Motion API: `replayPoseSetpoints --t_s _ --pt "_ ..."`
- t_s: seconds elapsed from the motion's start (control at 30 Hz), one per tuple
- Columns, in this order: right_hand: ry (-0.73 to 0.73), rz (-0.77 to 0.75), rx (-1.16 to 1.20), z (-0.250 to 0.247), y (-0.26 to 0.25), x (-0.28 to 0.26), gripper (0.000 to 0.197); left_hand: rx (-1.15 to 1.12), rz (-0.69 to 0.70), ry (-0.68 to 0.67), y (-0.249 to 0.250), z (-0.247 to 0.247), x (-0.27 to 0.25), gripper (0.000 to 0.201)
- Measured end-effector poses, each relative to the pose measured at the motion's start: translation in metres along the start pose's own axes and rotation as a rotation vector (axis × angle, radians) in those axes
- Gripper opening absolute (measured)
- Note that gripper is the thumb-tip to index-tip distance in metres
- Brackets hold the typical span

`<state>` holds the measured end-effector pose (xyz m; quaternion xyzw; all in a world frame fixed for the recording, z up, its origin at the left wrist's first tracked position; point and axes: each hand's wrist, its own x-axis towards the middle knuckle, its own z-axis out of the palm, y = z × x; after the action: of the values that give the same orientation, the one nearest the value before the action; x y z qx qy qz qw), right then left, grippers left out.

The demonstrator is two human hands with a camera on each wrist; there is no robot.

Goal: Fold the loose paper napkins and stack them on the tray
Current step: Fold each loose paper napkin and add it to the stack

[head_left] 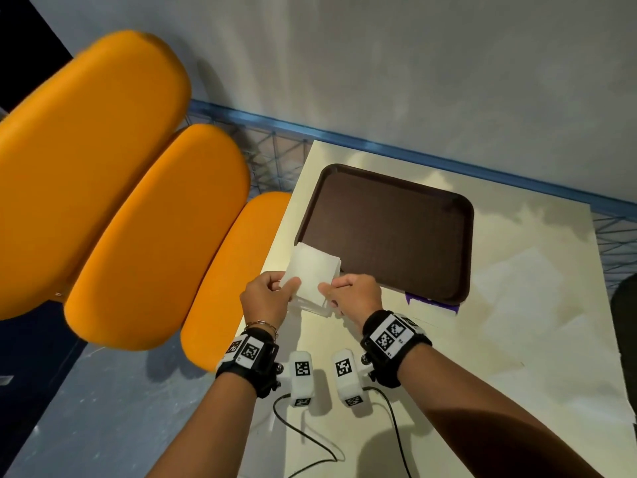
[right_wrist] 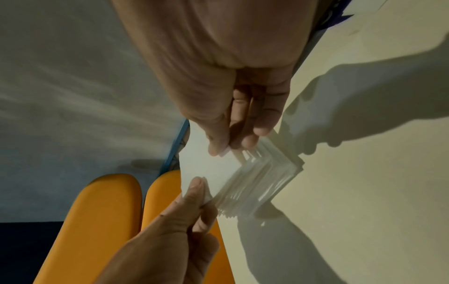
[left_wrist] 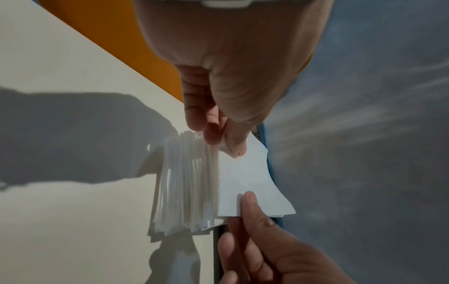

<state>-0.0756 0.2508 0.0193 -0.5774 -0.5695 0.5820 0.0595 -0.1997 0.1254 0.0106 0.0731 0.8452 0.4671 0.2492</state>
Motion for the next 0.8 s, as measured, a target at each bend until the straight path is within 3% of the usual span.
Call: replayPoseSetpoints --t_s 0.63,0.8 --pt "0.042 0.013 -0.061 -0.001 0.007 0.010 0.023 0.206 -0.004 0.043 -0.001 0.003 -0.003 0.038" --pt "0.047 -0.049 -0.057 -0.009 0.005 0.005 0.024 0.222 -0.015 0.064 0.004 0.002 -0.008 0.052"
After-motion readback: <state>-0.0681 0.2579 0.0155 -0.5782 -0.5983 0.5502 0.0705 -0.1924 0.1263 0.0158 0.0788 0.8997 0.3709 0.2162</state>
